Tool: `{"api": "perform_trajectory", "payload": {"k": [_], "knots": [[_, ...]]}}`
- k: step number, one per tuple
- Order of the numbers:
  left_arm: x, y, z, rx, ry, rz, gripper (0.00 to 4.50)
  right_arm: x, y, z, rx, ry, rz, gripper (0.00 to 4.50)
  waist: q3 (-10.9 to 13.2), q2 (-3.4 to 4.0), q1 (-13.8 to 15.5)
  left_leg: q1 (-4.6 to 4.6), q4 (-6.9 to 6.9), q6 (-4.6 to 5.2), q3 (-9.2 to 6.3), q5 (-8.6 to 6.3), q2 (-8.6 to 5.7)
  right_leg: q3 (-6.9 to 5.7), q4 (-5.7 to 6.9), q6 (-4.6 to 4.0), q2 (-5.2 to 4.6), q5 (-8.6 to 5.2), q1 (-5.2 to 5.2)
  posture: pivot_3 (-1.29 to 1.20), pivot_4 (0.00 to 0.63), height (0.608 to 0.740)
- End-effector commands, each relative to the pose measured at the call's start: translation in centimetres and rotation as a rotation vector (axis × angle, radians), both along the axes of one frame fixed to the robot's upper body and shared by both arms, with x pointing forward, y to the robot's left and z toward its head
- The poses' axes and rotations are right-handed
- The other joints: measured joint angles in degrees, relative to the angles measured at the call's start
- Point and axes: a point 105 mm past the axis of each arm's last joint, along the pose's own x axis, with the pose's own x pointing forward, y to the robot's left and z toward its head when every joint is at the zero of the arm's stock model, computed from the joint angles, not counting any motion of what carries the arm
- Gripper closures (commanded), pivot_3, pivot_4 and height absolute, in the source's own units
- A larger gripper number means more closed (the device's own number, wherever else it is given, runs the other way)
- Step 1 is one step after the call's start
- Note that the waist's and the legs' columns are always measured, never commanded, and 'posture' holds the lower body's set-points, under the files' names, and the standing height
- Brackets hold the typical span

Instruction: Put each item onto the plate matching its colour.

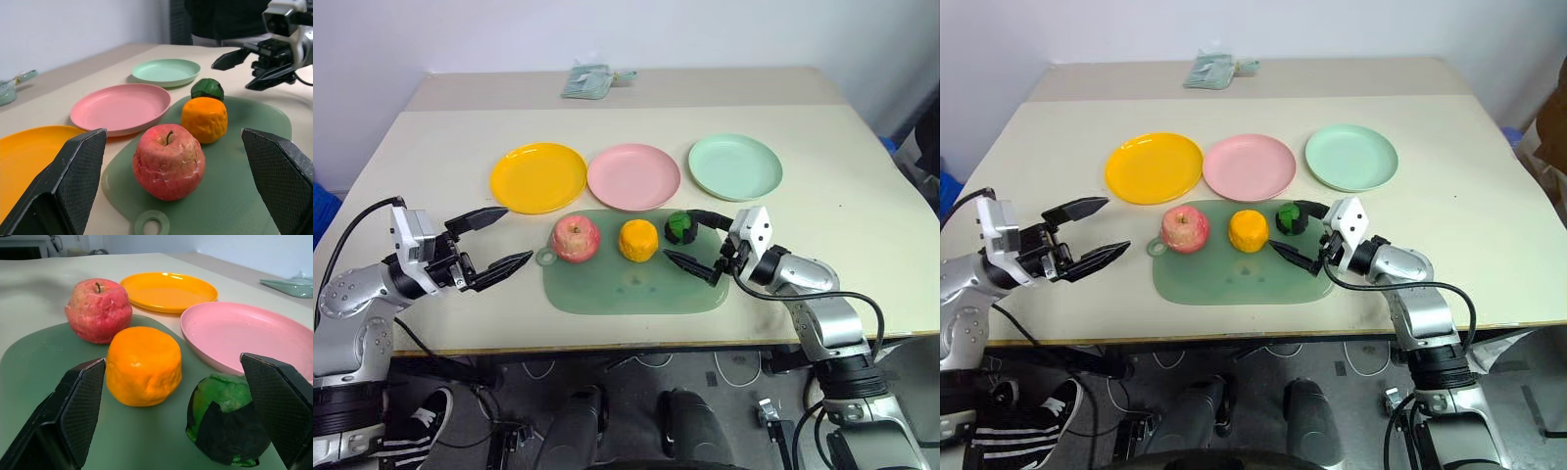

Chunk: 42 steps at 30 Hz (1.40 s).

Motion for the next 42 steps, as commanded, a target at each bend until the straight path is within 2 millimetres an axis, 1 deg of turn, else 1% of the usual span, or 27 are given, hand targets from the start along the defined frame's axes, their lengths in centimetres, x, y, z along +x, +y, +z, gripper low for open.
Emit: {"api": "perform_trajectory", "payload": {"k": [1,6,9,13,14,16,18,20,21,25,30,34,39,42], "knots": [[0.1,0.6,1.1,0.021,-0.033,0.018,0.0,0.0,0.4,0.7,0.009,-0.046,0.009,0.02,0.0,0.0,0.0,0.0,0.0,0.0,0.0,0.0,0.0,0.0,0.0,0.0,0.0,0.0,0.0,0.0,0.15,0.74],[-0.5,0.9,1.0,0.036,-0.016,0.024,0.0,0.1,1.2,0.8,0.017,-0.051,0.029,0.02,0.0,0.0,-0.06,0.0,0.0,0.0,0.04,0.0,0.01,0.04,0.0,0.0,0.0,0.0,-0.01,0.0,0.15,0.74],[-0.2,1.1,1.7,0.035,-0.041,0.043,0.0,0.2,1.4,1.3,0.031,-0.042,0.04,0.02,0.01,0.01,-0.04,0.0,-0.02,0.0,0.06,0.0,0.01,0.06,0.02,0.0,0.01,0.0,-0.04,0.0,0.15,0.74],[0.4,0.9,2.1,0.008,-0.076,0.068,0.0,-0.1,2.1,3.3,0.024,-0.079,0.097,0.02,0.01,0.01,0.04,0.0,-0.01,0.0,0.07,0.0,0.02,0.06,0.02,0.0,0.0,0.0,-0.04,0.0,0.15,0.74],[0.6,0.9,1.8,0.0,-0.072,0.079,0.0,-0.4,2.1,3.8,0.023,-0.074,0.124,0.02,0.02,0.03,0.06,0.0,-0.01,0.0,0.07,0.0,0.02,0.06,0.02,0.0,0.0,0.0,-0.04,0.0,0.15,0.74],[0.9,0.8,1.3,0.0,-0.071,0.104,0.0,-1.5,2.0,4.3,0.043,-0.003,0.201,0.02,0.01,0.03,0.02,0.0,-0.02,0.0,0.09,-0.01,0.01,0.07,0.01,0.0,0.0,0.01,-0.05,0.0,0.15,0.74],[1.1,0.5,1.0,-0.019,-0.053,0.091,0.0,-2.1,1.9,5.0,0.026,-0.024,0.218,0.02,0.01,0.01,0.09,0.0,-0.04,0.01,0.09,-0.01,0.01,0.08,0.0,0.0,-0.01,0.01,-0.04,0.0,0.15,0.74],[1.4,0.2,0.7,-0.024,-0.045,0.08,0.0,-2.8,1.9,5.2,0.014,-0.027,0.238,0.02,0.01,0.01,0.06,0.0,-0.03,0.01,0.09,-0.01,0.02,0.08,-0.01,0.0,-0.01,0.01,-0.04,0.0,0.15,0.74],[1.7,-0.1,0.5,-0.025,-0.035,0.073,0.0,-2.9,2.0,5.2,0.005,-0.032,0.236,0.02,0.01,0.01,0.12,-0.01,-0.03,0.01,0.09,-0.01,0.02,0.08,-0.01,0.0,-0.01,0.01,-0.04,0.0,0.15,0.74],[2.6,-1.4,-0.1,-0.034,0.005,0.025,0.0,-2.8,2.8,6.2,0.021,-0.05,0.232,0.02,0.0,0.0,0.08,0.0,0.0,0.02,0.1,-0.01,0.02,0.08,0.0,0.0,-0.01,0.01,-0.03,0.0,0.15,0.74],[3.8,-2.8,-1.1,-0.025,0.013,0.026,0.0,-3.0,3.0,5.6,-0.02,-0.035,0.259,0.02,0.0,0.0,0.07,0.0,-0.01,0.02,0.12,-0.01,0.02,0.09,0.0,0.01,-0.01,0.01,-0.04,0.0,0.15,0.74],[4.9,-4.1,-2.4,-0.013,0.04,0.007,0.0,-4.1,2.8,5.7,-0.032,-0.023,0.292,0.02,0.0,-0.01,0.29,-0.01,0.01,0.02,0.13,-0.01,0.02,0.09,0.01,0.02,-0.01,0.01,-0.04,0.0,0.15,0.74],[6.0,-5.4,-3.5,-0.008,0.079,-0.036,0.0,-4.3,2.2,5.3,-0.047,-0.018,0.269,0.02,-0.01,-0.02,0.23,-0.01,0.02,0.02,0.13,-0.01,0.01,0.08,0.01,0.02,0.0,0.02,-0.03,0.0,0.15,0.74],[6.2,-6.1,-4.6,0.015,0.114,-0.066,0.0,-4.5,2.2,4.9,-0.055,-0.015,0.261,0.02,-0.01,-0.02,0.14,-0.01,0.02,0.03,0.14,-0.01,0.01,0.09,0.01,0.02,0.0,0.02,-0.03,0.0,0.15,0.74]]}}
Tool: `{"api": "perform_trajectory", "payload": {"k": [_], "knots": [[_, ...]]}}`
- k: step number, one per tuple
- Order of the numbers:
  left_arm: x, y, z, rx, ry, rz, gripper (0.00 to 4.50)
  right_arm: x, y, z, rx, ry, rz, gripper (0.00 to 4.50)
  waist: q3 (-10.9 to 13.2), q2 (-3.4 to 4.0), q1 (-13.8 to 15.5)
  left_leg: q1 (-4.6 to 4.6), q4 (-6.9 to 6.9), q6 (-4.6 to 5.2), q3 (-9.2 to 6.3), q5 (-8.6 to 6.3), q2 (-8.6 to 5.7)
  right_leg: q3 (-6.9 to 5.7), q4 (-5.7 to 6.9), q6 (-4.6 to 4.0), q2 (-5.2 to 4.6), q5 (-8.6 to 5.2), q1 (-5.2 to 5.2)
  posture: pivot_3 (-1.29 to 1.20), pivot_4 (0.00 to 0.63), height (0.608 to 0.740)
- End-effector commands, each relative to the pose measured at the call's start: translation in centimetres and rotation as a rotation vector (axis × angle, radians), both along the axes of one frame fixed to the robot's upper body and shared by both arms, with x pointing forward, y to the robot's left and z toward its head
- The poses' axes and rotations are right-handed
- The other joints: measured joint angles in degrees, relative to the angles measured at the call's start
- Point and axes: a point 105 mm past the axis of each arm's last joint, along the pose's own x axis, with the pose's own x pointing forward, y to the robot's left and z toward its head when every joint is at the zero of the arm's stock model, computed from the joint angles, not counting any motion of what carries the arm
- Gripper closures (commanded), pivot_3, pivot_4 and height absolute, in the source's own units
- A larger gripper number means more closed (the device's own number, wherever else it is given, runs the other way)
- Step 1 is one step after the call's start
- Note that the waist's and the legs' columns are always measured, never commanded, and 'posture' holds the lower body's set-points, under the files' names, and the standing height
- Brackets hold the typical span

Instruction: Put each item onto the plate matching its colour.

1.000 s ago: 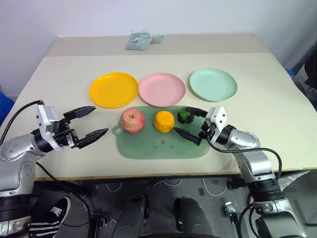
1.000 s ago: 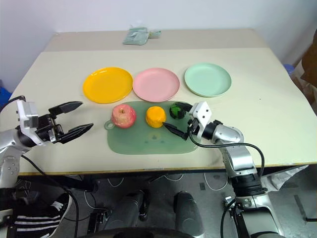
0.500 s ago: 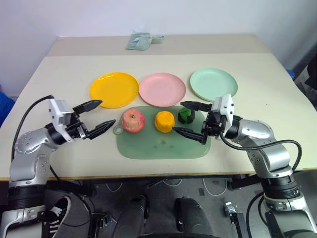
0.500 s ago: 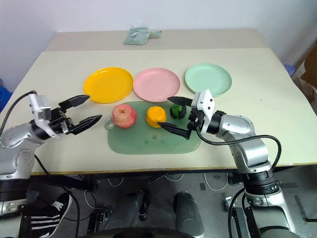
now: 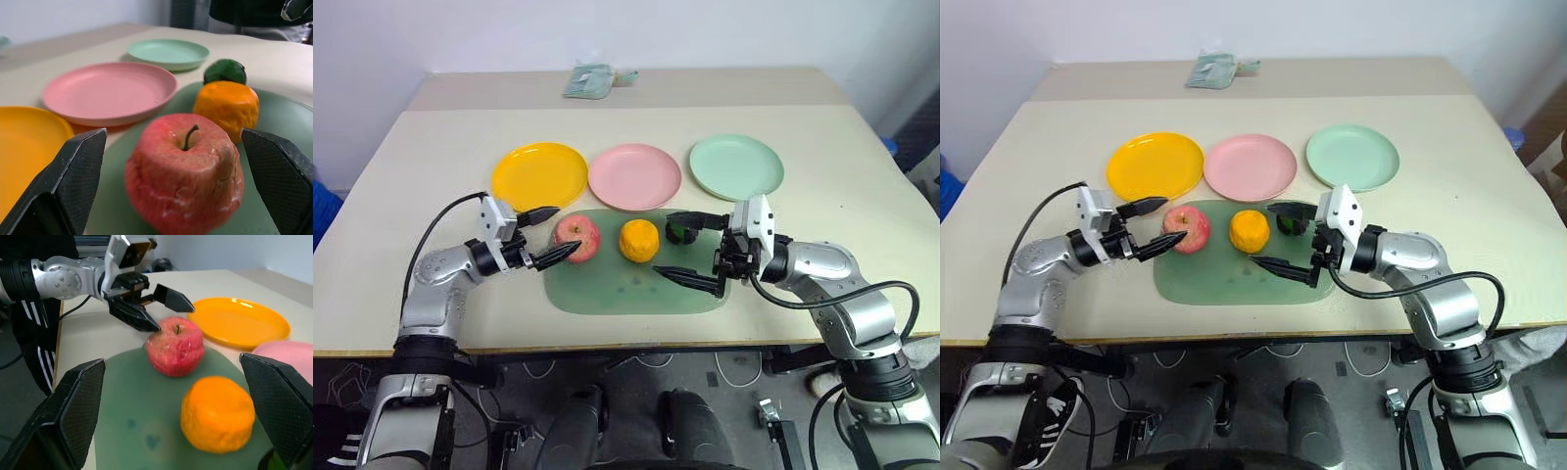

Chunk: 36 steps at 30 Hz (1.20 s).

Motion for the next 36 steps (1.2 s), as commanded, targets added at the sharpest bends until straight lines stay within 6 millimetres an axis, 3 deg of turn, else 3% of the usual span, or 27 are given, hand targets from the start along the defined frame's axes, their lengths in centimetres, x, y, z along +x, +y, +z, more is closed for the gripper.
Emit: {"api": "perform_trajectory", "payload": {"k": [1,5,10,14,15,19,22,27,35,36], "knots": [[0.2,-0.8,-0.3,0.04,-0.004,-0.04,0.0,-0.7,0.0,1.0,0.003,-0.063,0.002,0.02,0.0,0.0,-0.04,0.0,-0.01,0.0,0.0,0.0,0.0,0.0,0.0,0.0,0.0,0.0,0.0,0.0,0.15,0.74],[0.9,-1.4,-1.3,0.056,0.056,-0.047,0.0,-1.1,0.2,0.8,-0.003,-0.057,0.012,0.02,0.0,0.0,-0.05,0.0,0.0,0.0,0.0,0.0,0.0,0.01,0.01,0.0,0.01,0.0,0.0,0.0,0.15,0.74],[1.4,-1.7,-1.1,0.079,0.013,-0.038,1.25,-1.0,0.1,0.5,-0.01,-0.053,0.007,0.0,-0.01,-0.01,0.06,0.0,0.04,0.01,0.0,0.0,0.0,0.0,0.01,0.01,0.01,0.0,0.03,0.0,0.15,0.74],[2.3,-1.7,1.9,0.021,-0.057,-0.016,1.25,-0.4,-0.1,1.0,0.023,-0.074,-0.035,0.0,0.0,-0.02,0.04,0.0,0.05,0.0,0.0,0.0,0.0,0.0,0.02,0.01,0.01,0.0,0.02,0.0,0.15,0.74],[3.0,-1.6,3.4,-0.001,-0.091,0.003,1.25,0.8,-0.5,1.5,0.063,-0.087,-0.105,0.0,0.0,-0.03,0.04,0.0,0.05,0.01,0.0,0.0,0.0,0.0,0.02,0.01,0.01,0.0,0.02,0.0,0.15,0.74],[6.4,-2.0,7.6,-0.04,-0.212,0.137,1.25,4.1,-1.7,2.6,0.139,-0.153,-0.309,0.0,0.03,-0.08,0.29,-0.03,0.23,0.0,-0.03,0.01,0.0,-0.05,0.16,0.02,0.08,0.01,0.02,0.0,0.15,0.74],[9.2,-4.0,8.8,-0.041,-0.249,0.228,1.25,5.3,-2.0,3.0,0.185,-0.161,-0.383,0.0,0.02,-0.09,1.23,-0.05,0.32,0.03,-0.02,-0.01,-0.02,-0.11,0.14,0.06,0.22,0.03,0.05,0.0,0.15,0.74],[11.6,-7.5,8.3,-0.094,-0.134,0.283,1.25,7.3,-2.9,3.7,0.209,-0.218,-0.523,0.0,0.03,-0.11,1.25,-0.06,0.38,0.13,0.24,-0.05,-0.04,-0.02,0.14,0.16,0.23,0.09,0.02,0.0,0.15,0.74],[12.3,-10.0,5.5,-0.096,0.002,0.335,1.25,6.6,-2.6,4.4,0.229,-0.237,-0.535,0.0,0.04,-0.12,0.44,-0.12,0.45,0.21,0.31,-0.09,0.01,0.02,0.21,0.22,0.29,0.11,-0.06,0.0,0.15,0.74],[12.4,-10.0,5.5,-0.119,0.021,0.344,0.24,6.5,-2.6,4.4,0.226,-0.239,-0.536,0.0,0.04,-0.12,0.38,-0.12,0.45,0.21,0.31,-0.09,0.02,0.02,0.21,0.22,0.29,0.11,-0.06,0.0,0.15,0.74]]}}
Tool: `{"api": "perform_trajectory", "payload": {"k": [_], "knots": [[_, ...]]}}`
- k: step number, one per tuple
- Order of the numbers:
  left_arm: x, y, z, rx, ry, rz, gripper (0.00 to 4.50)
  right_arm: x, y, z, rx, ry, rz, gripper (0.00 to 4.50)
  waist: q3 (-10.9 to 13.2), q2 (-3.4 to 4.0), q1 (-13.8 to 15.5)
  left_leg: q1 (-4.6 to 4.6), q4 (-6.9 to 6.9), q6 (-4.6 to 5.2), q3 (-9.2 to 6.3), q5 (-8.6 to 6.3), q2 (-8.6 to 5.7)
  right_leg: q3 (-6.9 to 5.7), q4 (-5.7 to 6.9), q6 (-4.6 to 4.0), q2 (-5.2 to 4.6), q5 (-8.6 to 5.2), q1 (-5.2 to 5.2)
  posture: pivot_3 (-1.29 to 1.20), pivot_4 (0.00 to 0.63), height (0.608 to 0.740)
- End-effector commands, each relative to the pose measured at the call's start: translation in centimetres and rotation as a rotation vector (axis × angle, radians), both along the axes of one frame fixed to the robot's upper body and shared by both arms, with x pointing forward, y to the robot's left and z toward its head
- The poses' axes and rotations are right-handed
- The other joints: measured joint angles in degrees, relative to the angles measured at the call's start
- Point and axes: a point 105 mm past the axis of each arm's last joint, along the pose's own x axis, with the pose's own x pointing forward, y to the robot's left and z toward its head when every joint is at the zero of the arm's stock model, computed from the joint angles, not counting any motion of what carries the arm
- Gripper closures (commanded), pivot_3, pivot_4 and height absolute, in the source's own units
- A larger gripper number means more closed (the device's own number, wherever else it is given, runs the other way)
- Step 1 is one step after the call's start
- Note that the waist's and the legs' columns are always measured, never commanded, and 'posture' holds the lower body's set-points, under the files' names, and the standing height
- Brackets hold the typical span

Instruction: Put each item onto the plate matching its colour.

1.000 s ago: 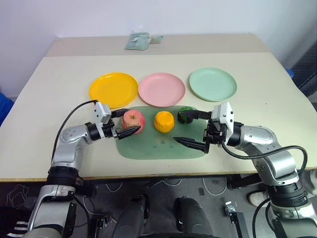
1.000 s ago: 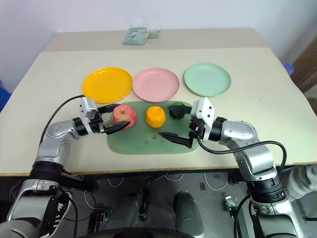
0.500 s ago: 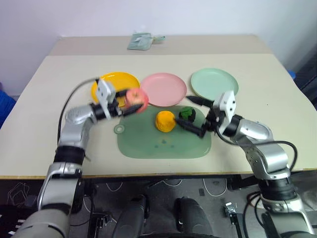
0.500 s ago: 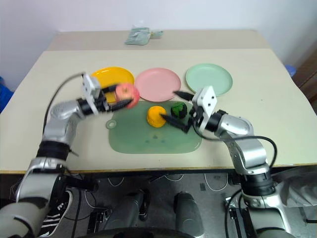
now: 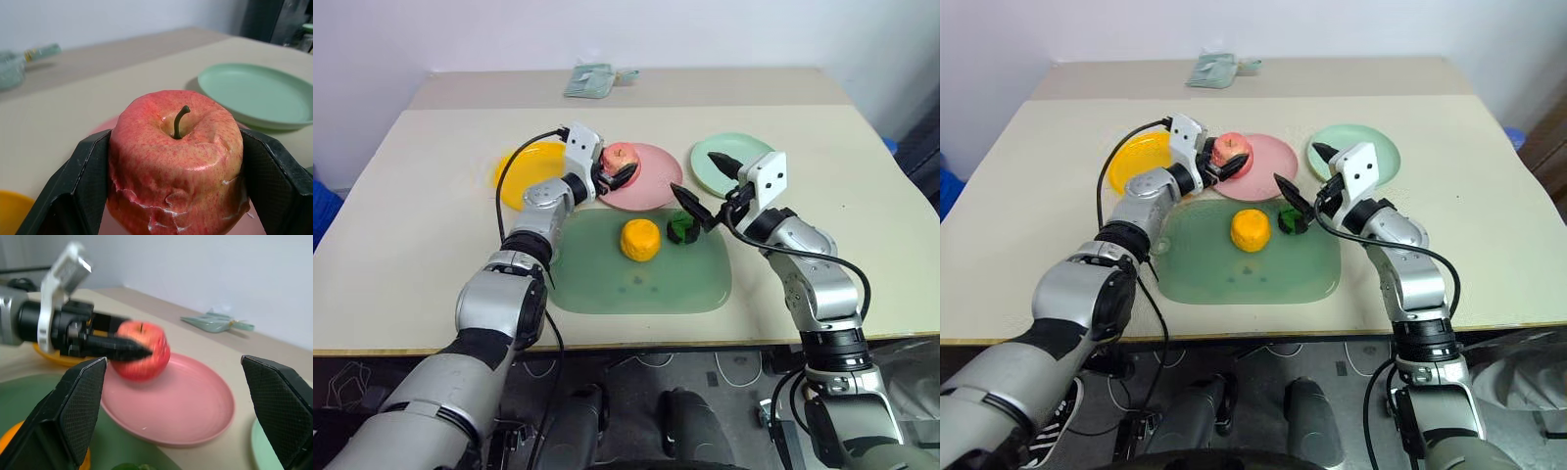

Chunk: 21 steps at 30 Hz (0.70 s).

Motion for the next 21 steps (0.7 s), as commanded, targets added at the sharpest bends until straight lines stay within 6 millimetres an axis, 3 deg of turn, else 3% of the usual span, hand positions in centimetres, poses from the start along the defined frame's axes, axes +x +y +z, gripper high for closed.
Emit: {"api": "perform_trajectory", "payload": {"k": [1,7,12,17,21], "knots": [[0.4,-0.1,1.9,-0.079,-0.026,0.025,0.05,-0.9,0.1,1.7,0.012,-0.069,-0.001,0.0,0.0,0.0,-0.22,0.0,0.01,0.0,0.0,0.0,0.0,0.0,0.01,0.0,0.0,0.0,0.0,0.0,0.15,0.74],[-0.1,-0.6,3.3,-0.02,-0.097,-0.059,0.05,-1.4,0.4,1.8,0.023,-0.057,0.018,0.0,0.0,0.0,-0.42,0.0,0.03,0.0,0.0,0.0,0.0,0.0,0.02,0.0,0.0,0.0,0.02,0.0,0.15,0.74],[-2.2,0.8,6.7,-0.135,-0.199,-0.302,0.05,-1.8,0.5,2.0,0.033,-0.051,0.06,0.0,0.0,0.01,-0.77,0.0,-0.01,0.0,0.0,0.0,0.01,0.0,0.02,0.0,0.01,0.0,-0.01,0.0,0.15,0.74],[-7.4,2.0,4.4,-0.101,-0.122,-0.711,0.05,-2.2,1.3,1.7,0.026,-0.021,0.144,0.0,-0.04,0.09,-1.03,0.04,-0.05,0.0,0.04,0.0,0.03,0.09,0.0,-0.01,0.02,0.0,0.0,0.0,0.15,0.74],[-9.1,1.5,1.7,-0.034,-0.081,-0.761,0.05,-3.3,2.8,1.2,-0.039,-0.002,0.251,0.0,-0.03,0.08,-0.58,0.04,-0.02,0.0,0.02,0.0,0.05,0.11,0.01,-0.01,0.02,0.0,0.01,0.0,0.15,0.74]]}}
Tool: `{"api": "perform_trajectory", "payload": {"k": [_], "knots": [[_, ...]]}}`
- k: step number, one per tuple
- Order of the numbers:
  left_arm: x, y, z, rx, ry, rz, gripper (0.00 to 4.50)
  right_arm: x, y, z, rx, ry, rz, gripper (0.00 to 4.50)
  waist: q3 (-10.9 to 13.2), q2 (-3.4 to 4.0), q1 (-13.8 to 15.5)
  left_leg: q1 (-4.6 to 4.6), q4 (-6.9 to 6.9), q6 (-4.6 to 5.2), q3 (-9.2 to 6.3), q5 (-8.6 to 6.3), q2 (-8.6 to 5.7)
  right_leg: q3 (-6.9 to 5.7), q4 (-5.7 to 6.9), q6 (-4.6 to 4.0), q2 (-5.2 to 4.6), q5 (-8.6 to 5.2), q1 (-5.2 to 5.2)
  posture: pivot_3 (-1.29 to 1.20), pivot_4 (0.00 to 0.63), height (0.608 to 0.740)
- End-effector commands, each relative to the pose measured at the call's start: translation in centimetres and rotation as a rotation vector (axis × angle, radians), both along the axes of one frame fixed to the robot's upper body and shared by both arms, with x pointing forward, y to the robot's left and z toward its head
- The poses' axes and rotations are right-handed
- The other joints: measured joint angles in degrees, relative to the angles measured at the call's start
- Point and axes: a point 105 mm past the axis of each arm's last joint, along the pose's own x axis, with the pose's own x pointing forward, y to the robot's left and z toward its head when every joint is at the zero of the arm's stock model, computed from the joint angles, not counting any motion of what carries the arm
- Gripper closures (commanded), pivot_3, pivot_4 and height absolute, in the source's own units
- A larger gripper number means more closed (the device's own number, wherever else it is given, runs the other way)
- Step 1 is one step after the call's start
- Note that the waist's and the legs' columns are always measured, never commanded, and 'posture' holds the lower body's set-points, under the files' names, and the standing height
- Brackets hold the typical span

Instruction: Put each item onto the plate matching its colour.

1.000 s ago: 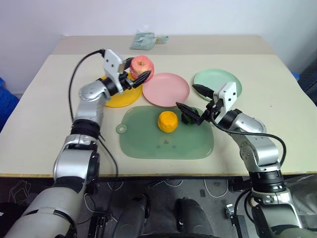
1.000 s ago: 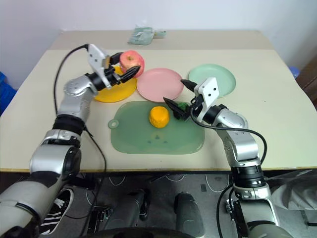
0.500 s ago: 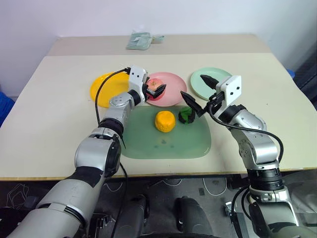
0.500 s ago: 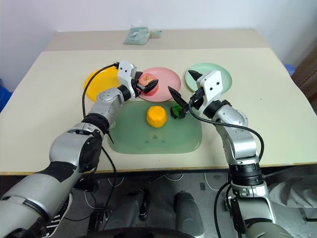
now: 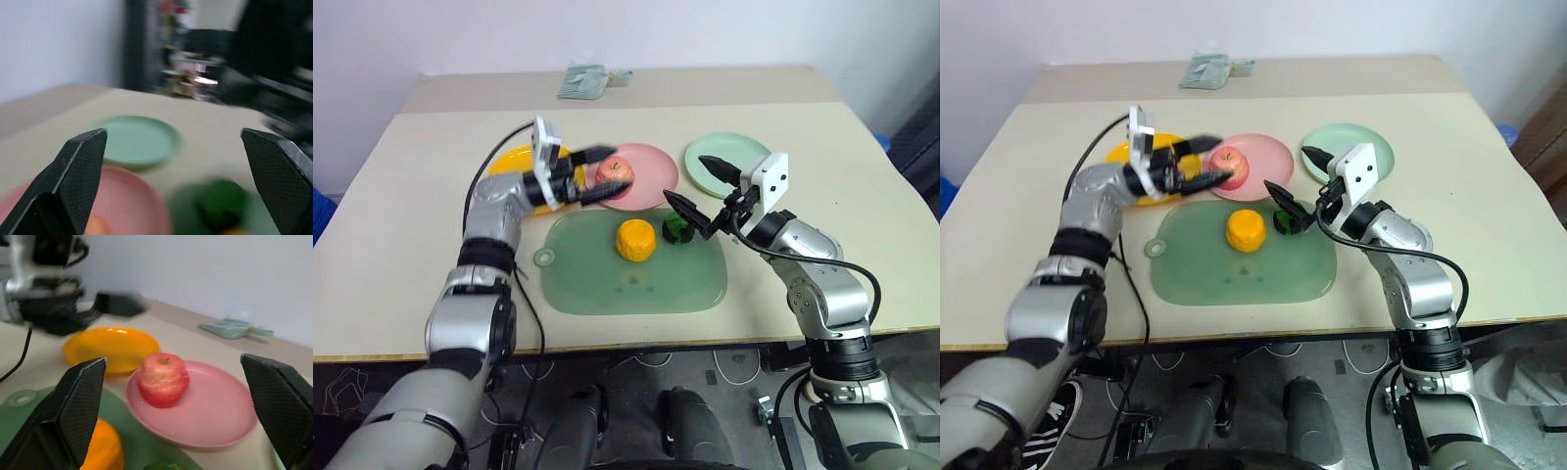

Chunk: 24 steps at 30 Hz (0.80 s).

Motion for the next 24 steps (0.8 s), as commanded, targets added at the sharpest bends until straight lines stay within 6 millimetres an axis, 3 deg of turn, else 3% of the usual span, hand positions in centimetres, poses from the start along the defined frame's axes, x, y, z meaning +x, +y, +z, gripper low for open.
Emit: {"api": "perform_trajectory", "payload": {"k": [1,7,12,20,24], "knots": [[-1.2,-1.4,0.1,0.032,-0.04,-0.071,0.05,-1.8,1.7,1.0,-0.058,-0.052,0.129,0.0,0.02,-0.02,0.41,-0.01,0.02,0.0,-0.01,0.0,0.0,0.0,0.0,0.0,0.0,0.0,0.0,0.0,0.15,0.74],[-1.1,-3.5,-1.8,0.112,-0.113,-0.029,0.05,-3.4,1.6,-0.6,-0.159,-0.029,0.228,0.0,0.03,-0.04,1.53,-0.14,0.31,0.1,-0.05,-0.08,-0.02,-0.03,-0.03,0.02,-0.03,0.01,0.06,0.0,0.15,0.74],[-0.9,-4.1,-2.8,0.123,-0.121,-0.011,0.05,-4.2,1.5,-1.9,-0.194,-0.021,0.247,0.0,0.03,-0.04,1.44,-0.14,0.3,0.09,-0.04,-0.08,-0.01,-0.02,-0.02,0.02,-0.03,0.02,0.03,0.0,0.15,0.74],[-0.9,-4.8,-5.2,0.207,-0.078,-0.029,0.05,-3.6,0.5,-2.6,-0.194,-0.02,0.186,0.0,0.03,-0.04,1.53,-0.14,0.31,0.1,-0.02,-0.08,-0.01,-0.02,-0.02,0.02,-0.02,0.02,0.03,0.0,0.15,0.74],[-0.9,-4.6,-6.1,0.251,-0.105,-0.006,1.32,-3.4,0.6,-2.6,-0.193,-0.023,0.176,0.0,0.03,-0.04,1.49,-0.14,0.32,0.1,-0.03,-0.08,-0.02,-0.02,-0.02,0.03,-0.03,0.02,0.03,0.0,0.15,0.74]]}}
